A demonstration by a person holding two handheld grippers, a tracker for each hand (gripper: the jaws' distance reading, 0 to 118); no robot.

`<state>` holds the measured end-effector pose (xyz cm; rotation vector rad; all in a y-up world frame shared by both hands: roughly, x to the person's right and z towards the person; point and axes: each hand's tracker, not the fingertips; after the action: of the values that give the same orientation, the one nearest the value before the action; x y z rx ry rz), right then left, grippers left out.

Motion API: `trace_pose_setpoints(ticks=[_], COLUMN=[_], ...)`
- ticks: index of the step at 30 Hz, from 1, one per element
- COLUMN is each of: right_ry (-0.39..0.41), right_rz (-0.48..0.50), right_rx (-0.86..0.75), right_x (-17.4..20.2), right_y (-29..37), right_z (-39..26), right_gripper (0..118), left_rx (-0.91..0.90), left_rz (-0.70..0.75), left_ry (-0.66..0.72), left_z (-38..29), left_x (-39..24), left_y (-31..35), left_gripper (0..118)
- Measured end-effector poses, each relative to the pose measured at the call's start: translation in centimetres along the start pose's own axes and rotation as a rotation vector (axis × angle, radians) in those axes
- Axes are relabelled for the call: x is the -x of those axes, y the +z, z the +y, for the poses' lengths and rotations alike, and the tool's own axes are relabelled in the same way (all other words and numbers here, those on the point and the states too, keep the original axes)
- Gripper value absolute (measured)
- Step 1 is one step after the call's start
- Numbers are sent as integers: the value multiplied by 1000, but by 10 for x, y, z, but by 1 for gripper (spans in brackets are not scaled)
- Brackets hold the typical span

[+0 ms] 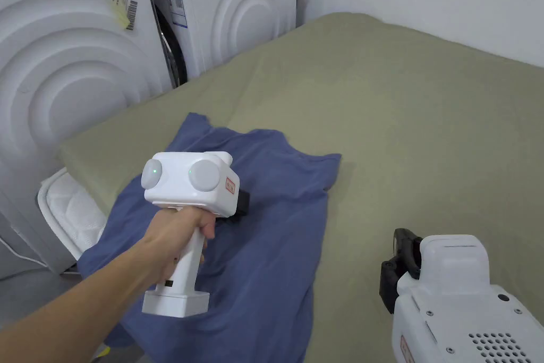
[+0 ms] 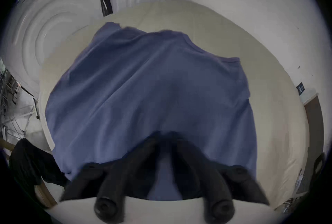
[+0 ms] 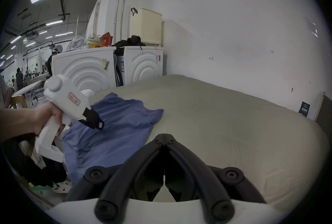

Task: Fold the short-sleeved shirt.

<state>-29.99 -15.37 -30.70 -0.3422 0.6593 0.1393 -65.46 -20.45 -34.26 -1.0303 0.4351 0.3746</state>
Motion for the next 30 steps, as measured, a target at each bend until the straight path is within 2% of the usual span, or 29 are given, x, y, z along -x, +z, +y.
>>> trace_pose_setpoints(ticks=[1, 2, 3, 8, 9, 11, 12, 13, 15, 17, 21, 25, 28, 30], right_ry=[3, 4, 3, -24, -25, -26, -24, -25, -41, -54, -75, -116, -154, -153], right_rz=[0, -10, -8, -15, -15, -18, -20, -24, -27, -40, -79, -179, -221, -292], right_rx=[9, 11, 10, 38, 43, 42, 45, 49, 51, 51, 17, -13, -23, -33], right_x=[-2, -3, -5, -15, -17, -20, -22, -25, -33, -41, -64, -98, -128, -145], right_y=[0, 1, 2, 4, 4, 8, 9, 12, 20, 29, 58, 100, 138, 162], right_z=[-1, -4, -6, -13, -14, -17, -17, -17, -17, -16, -11, -13, -16, -19], right_gripper=[0, 0, 0, 0, 0, 0, 0, 0, 0, 0, 0, 0, 0, 0], left_rx=[32, 33, 36, 37, 31, 15, 16, 18, -25, -60, -88, -153, -198, -221], left_rz=[5, -15, -14, 123, 116, 147, 149, 136, 134, 206, 169, 77, -10, -74], left_ry=[-14, -6, -2, -18, -25, -74, -79, -86, -95, -149, -157, -217, -276, -305], left_z=[2, 3, 4, 0, -2, -6, 2, 4, 5, 2, 0, 2, -5, -12], left_x=[-2, -4, -6, -19, -21, -29, -23, -25, -34, -39, -54, -97, -149, -189], left_y=[-5, -9, -12, -29, -31, -31, -34, -31, -17, -5, 31, 82, 123, 144], left_gripper=[82, 112, 118, 115, 115, 109, 99, 73, 0, 0, 0, 0, 0, 0])
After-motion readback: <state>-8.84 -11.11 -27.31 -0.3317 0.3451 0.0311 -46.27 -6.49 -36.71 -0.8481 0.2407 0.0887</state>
